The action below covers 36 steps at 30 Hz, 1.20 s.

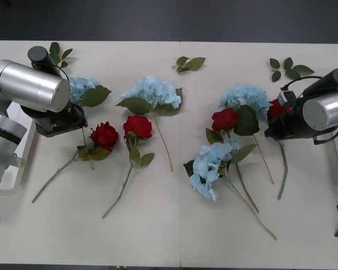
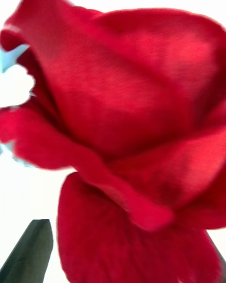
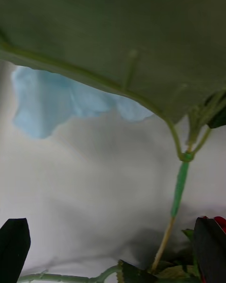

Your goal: Put the red flowers into the right box and the blue flowers into the left box

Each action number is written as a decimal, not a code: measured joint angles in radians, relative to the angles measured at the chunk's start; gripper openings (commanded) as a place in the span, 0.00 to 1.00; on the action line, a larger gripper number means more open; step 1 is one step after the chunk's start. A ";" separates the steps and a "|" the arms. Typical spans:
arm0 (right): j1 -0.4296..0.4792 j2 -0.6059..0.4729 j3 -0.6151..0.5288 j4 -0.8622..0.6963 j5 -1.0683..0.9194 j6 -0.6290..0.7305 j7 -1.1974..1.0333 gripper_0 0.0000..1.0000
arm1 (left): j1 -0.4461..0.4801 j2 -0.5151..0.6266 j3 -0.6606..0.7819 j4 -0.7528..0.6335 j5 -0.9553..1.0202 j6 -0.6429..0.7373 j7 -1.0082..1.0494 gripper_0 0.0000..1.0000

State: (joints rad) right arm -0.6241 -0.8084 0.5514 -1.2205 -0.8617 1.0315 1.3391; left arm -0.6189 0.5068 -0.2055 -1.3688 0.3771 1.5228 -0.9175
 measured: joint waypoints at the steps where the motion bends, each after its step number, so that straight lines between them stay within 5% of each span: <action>1: 0.000 0.000 0.010 0.001 0.000 -0.009 0.000 0.62 | 0.000 -0.007 -0.002 0.000 0.000 -0.004 -0.001 1.00; 5: 0.000 0.000 0.035 0.014 0.000 -0.016 0.000 0.41 | 0.000 -0.031 -0.010 0.000 0.000 -0.010 -0.005 1.00; 10: 0.000 0.000 0.031 0.017 0.000 -0.017 0.000 0.00 | 0.000 -0.039 -0.043 0.000 -0.001 -0.025 -0.040 1.00; 21: 0.000 0.000 0.030 0.026 0.000 -0.045 0.000 0.00 | -0.044 -0.039 -0.056 0.164 -0.001 -0.131 -0.066 0.99; 22: 0.000 0.000 0.030 0.026 0.000 -0.050 0.000 0.00 | -0.047 -0.039 -0.056 0.166 -0.001 -0.131 -0.066 0.84; 25: 0.000 0.000 0.022 0.027 -0.002 -0.059 0.000 0.00 | -0.052 -0.039 -0.056 0.166 -0.001 -0.131 -0.067 0.00; 36: 0.000 -0.179 -0.105 -0.032 -0.211 0.073 0.073 0.00 | -0.052 -0.039 -0.056 0.166 -0.001 -0.131 -0.097 0.00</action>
State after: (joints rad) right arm -0.6245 -0.9869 0.4459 -1.2529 -1.0727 1.1040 1.4118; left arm -0.6711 0.4677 -0.2615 -1.2030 0.3756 1.3923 -1.0147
